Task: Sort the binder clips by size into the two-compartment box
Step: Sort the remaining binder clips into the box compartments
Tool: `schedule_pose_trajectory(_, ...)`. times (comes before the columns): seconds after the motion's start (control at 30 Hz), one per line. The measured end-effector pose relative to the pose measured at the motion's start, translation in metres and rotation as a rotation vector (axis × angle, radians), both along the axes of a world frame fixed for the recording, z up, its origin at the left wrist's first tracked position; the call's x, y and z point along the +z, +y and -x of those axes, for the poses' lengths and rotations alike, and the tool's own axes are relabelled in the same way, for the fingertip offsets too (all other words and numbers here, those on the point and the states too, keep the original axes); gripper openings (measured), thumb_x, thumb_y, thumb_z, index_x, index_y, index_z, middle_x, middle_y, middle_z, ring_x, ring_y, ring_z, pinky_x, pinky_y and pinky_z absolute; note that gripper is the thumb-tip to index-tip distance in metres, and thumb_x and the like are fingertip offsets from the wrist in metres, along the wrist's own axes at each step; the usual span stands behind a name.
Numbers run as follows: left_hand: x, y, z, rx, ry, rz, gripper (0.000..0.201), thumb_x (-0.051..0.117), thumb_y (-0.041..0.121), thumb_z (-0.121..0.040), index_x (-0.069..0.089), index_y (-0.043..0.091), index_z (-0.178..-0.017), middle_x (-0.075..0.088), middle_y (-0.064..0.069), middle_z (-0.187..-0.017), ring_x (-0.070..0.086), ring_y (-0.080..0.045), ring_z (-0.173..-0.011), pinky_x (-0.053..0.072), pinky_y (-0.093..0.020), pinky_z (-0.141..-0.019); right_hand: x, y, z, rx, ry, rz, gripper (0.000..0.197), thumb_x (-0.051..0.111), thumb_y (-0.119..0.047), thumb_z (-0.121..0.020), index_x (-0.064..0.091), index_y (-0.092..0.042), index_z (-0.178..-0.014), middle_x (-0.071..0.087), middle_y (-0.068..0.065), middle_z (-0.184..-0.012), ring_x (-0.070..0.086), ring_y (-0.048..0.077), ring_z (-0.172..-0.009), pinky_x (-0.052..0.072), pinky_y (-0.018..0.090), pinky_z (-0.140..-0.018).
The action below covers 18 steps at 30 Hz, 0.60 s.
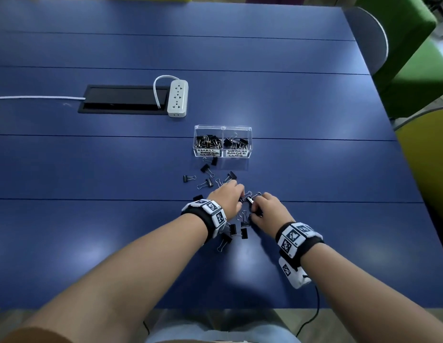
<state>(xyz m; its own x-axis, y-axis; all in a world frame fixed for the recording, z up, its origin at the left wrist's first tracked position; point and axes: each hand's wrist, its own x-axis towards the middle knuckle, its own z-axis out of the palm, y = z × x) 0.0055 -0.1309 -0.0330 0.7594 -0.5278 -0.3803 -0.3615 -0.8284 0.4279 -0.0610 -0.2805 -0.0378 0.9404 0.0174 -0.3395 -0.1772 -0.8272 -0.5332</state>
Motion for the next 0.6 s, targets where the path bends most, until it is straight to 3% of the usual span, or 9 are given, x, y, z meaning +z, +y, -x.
schedule_pose_trajectory(0.17, 0.004, 0.009, -0.005, 0.099, 0.002, 0.053, 0.032, 0.055, 0.020, -0.085, 0.052, 0.014, -0.116, 0.049, -0.007, -0.119, 0.055, -0.028, -0.106, 0.050, -0.042, -0.088, 0.008, -0.004, -0.010, -0.081, -0.054, -0.040, 0.024, 0.061, -0.013, -0.076, 0.057, -0.013, -0.100, 0.050, 0.004, -0.098, 0.052, 0.024, -0.091, 0.047, 0.035, -0.080)
schedule_pose_trajectory(0.33, 0.007, 0.009, -0.024, 0.269, -0.031, 0.107, 0.041, 0.051, 0.017, -0.088, 0.049, 0.009, -0.128, 0.044, -0.009, -0.122, 0.055, -0.028, -0.097, 0.051, -0.042, -0.087, 0.010, 0.001, -0.020, 0.007, 0.079, 0.072, 0.042, 0.054, -0.014, -0.082, 0.053, -0.016, -0.124, 0.047, 0.008, -0.115, 0.053, 0.027, -0.103, 0.049, 0.037, -0.088)
schedule_pose_trajectory(0.43, 0.005, 0.003, -0.035, 0.270, -0.073, 0.037, 0.040, 0.049, 0.013, -0.090, 0.046, 0.004, -0.130, 0.042, -0.012, -0.119, 0.051, -0.028, -0.096, 0.051, -0.043, -0.084, 0.008, 0.005, -0.021, 0.029, 0.100, 0.130, 0.041, 0.053, -0.014, -0.082, 0.055, -0.016, -0.123, 0.045, 0.011, -0.118, 0.054, 0.032, -0.103, 0.051, 0.040, -0.086)
schedule_pose_trajectory(0.6, -0.004, -0.007, -0.042, 0.305, -0.050, -0.024, 0.037, 0.050, 0.008, -0.090, 0.044, 0.005, -0.126, 0.042, -0.011, -0.118, 0.041, -0.025, -0.078, 0.046, -0.036, -0.075, 0.004, 0.010, -0.025, 0.030, 0.104, 0.167, 0.034, 0.053, -0.018, -0.086, 0.054, -0.014, -0.119, 0.044, 0.011, -0.117, 0.056, 0.034, -0.097, 0.052, 0.044, -0.083)
